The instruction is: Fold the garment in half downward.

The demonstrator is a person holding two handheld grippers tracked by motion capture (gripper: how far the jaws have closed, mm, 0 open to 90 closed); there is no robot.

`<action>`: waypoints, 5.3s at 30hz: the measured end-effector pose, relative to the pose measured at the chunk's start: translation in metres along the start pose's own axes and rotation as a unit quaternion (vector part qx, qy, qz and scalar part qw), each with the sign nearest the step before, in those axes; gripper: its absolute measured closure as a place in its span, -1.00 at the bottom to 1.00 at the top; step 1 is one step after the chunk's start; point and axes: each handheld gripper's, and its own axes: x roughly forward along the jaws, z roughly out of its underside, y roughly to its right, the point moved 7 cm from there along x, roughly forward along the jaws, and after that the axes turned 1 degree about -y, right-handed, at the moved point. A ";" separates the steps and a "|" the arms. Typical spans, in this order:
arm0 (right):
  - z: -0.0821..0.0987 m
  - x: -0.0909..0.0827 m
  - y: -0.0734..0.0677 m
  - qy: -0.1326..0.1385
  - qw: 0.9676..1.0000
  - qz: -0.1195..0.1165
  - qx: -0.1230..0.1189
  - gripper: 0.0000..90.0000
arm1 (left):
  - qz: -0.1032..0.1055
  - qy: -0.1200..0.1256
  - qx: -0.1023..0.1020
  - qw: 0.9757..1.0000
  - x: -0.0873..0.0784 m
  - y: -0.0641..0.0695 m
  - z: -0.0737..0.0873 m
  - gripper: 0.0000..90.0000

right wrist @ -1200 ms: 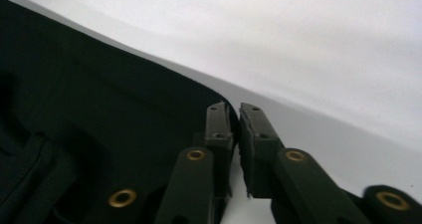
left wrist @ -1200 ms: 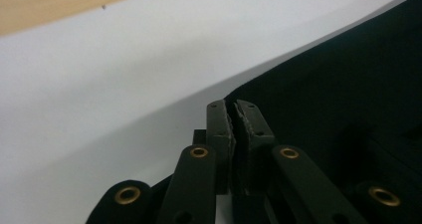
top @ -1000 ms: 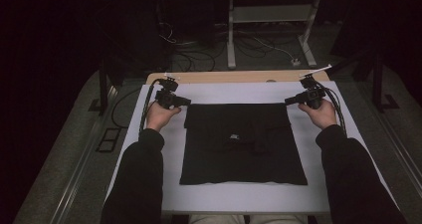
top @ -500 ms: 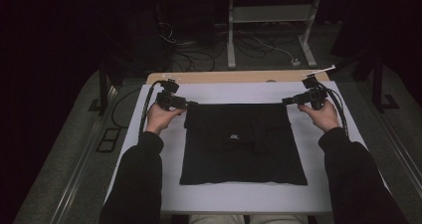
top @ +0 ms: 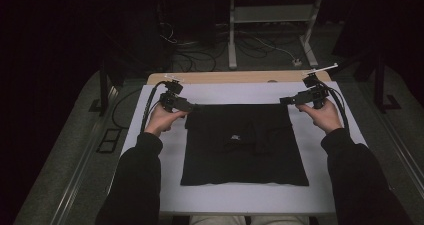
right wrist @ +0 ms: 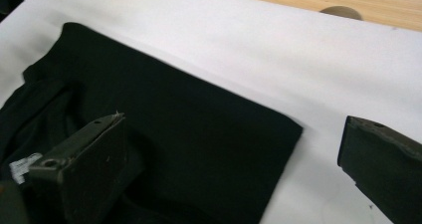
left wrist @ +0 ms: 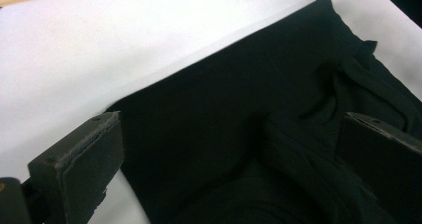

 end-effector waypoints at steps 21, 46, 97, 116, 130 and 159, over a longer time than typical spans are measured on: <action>-0.002 -0.001 -0.033 0.002 0.999 -0.026 -0.047 -1.00 | 0.009 -0.001 0.042 0.999 0.006 0.021 -0.003 -1.00; 0.009 0.029 -0.059 -0.025 0.996 -0.058 -0.069 -1.00 | 0.037 -0.016 0.048 0.998 0.033 0.030 0.009 -1.00; 0.035 0.066 -0.059 -0.058 0.994 -0.081 -0.047 -0.27 | 0.095 -0.027 -0.010 0.995 0.061 0.024 0.032 -0.23; 0.042 0.072 -0.062 -0.083 0.990 -0.104 -0.040 0.69 | 0.095 -0.037 0.012 0.995 0.070 0.031 0.035 0.63; 0.037 0.060 -0.067 -0.059 0.992 -0.089 -0.069 0.90 | 0.085 -0.026 0.021 0.996 0.061 0.032 0.029 0.87; 0.017 -0.008 -0.080 0.008 0.993 -0.113 -0.040 0.92 | 0.070 0.039 0.028 0.996 0.004 0.062 0.005 0.88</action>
